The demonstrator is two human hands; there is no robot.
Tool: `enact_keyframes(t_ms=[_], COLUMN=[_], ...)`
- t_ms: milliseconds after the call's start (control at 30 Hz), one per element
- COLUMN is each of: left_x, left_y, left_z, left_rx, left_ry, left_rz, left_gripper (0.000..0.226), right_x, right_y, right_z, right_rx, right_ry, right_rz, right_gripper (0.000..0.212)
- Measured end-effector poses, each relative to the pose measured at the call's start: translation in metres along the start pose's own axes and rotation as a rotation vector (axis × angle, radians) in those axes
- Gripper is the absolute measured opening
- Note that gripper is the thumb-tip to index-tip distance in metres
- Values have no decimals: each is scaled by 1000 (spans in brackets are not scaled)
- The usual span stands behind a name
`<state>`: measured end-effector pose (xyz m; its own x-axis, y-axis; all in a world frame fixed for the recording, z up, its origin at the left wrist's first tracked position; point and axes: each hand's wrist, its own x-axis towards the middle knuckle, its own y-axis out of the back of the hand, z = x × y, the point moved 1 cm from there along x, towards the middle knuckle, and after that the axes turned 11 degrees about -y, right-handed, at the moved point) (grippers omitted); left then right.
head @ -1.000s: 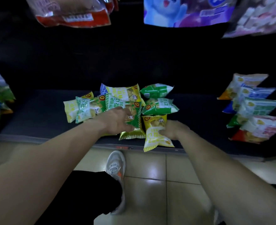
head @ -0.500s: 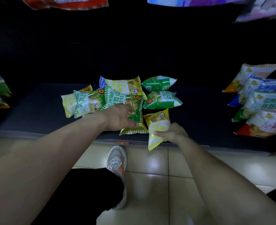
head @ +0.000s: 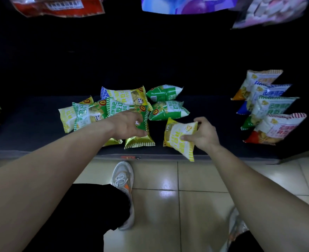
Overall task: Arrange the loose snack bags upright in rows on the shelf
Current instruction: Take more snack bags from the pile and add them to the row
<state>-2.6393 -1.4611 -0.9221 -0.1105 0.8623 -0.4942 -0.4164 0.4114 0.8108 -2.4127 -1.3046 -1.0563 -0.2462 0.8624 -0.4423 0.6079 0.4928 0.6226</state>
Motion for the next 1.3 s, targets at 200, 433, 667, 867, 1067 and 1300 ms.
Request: enact_keyframes(t_ms=[200, 433, 667, 867, 1067, 1300], left_x=[13, 23, 22, 24, 26, 32], left_y=[2, 6, 4, 11, 21, 17], left_z=[19, 30, 16, 27, 66, 131], left_rx=[22, 27, 12, -37, 15, -64], left_ry=[-29, -38, -34, -84, -285, -459], left_rz=[-7, -2, -24, 85, 279, 301], left_gripper=[67, 65, 65, 89, 99, 81], right_x=[-1, -11, -11, -10, -47, -95], right_y=[-3, -34, -48, 1, 88, 155], right_z=[-16, -26, -35, -59, -89, -68], right_rx=[51, -296, -482, -453, -556, -509], right_ry=[181, 331, 310, 345, 432, 460], right_rz=[-74, -144, -48, -80, -135, -16], right_gripper=[65, 73, 101, 91, 86, 75])
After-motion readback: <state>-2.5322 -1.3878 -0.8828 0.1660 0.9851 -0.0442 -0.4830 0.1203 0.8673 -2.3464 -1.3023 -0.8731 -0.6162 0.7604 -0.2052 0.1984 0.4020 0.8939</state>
